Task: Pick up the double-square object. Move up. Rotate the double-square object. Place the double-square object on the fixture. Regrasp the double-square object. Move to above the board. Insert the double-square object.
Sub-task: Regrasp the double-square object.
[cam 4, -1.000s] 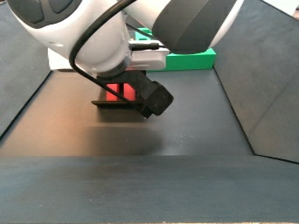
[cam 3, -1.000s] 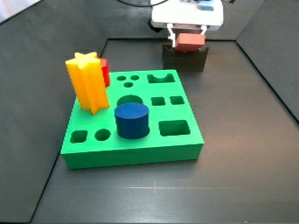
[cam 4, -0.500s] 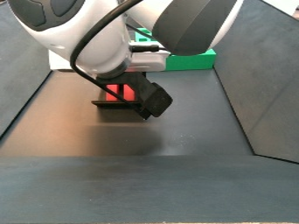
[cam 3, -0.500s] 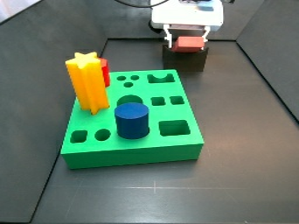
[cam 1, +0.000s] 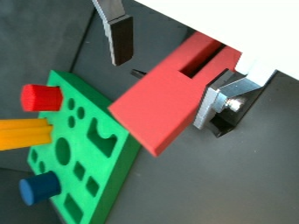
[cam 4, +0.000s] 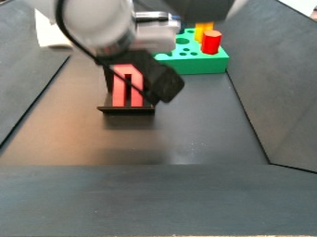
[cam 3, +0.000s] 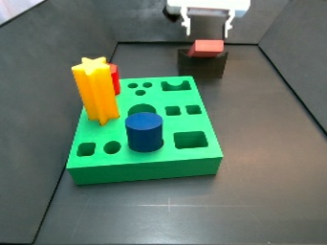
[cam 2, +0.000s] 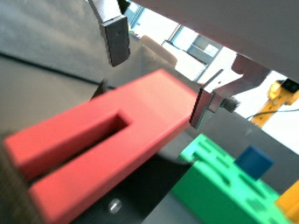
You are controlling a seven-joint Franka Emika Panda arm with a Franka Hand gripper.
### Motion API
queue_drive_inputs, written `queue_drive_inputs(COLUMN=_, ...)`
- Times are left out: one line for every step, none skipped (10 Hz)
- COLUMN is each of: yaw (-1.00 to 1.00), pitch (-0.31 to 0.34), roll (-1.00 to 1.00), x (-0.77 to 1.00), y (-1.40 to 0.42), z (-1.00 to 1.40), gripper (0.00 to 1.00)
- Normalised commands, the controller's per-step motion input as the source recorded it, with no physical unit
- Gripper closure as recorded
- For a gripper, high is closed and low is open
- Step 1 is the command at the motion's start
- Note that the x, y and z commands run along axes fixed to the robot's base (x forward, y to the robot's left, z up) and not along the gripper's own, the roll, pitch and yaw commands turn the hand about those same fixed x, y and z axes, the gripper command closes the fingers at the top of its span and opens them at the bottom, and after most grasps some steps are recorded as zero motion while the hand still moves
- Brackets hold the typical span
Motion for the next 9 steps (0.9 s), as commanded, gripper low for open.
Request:
queue_drive_inputs(yaw=-0.05, pitch=0.078, roll=0.05, x=-0.03, y=0.00, z=0.81, gripper=0.00)
queue_drive_inputs(yaw=-0.05, pitch=0.074, roll=0.05, x=-0.03, y=0.00, z=0.68, gripper=0.00)
queue_drive_inputs(yaw=-0.06, pitch=0.059, roll=0.05, x=-0.02, y=0.00, z=0.44, gripper=0.00)
queue_drive_inputs(yaw=-0.06, pitch=0.047, roll=0.04, x=-0.02, y=0.00, z=0.18, gripper=0.00)
queue_drive_inputs(yaw=0.01, pitch=0.036, roll=1.00, x=0.01, y=-1.00, z=0.89, gripper=0.00)
queue_drive_inputs(yaw=0.01, pitch=0.035, roll=1.00, x=0.02, y=-1.00, z=0.88, gripper=0.00)
queue_drive_inputs(yaw=0.01, pitch=0.026, roll=1.00, x=-0.02, y=-1.00, z=0.88, gripper=0.00)
queue_drive_inputs(yaw=0.01, pitch=0.019, roll=1.00, x=-0.06, y=-1.00, z=0.85, gripper=0.00)
queue_drive_inputs(yaw=0.01, pitch=0.011, roll=1.00, x=-0.08, y=-0.81, z=0.60, gripper=0.00)
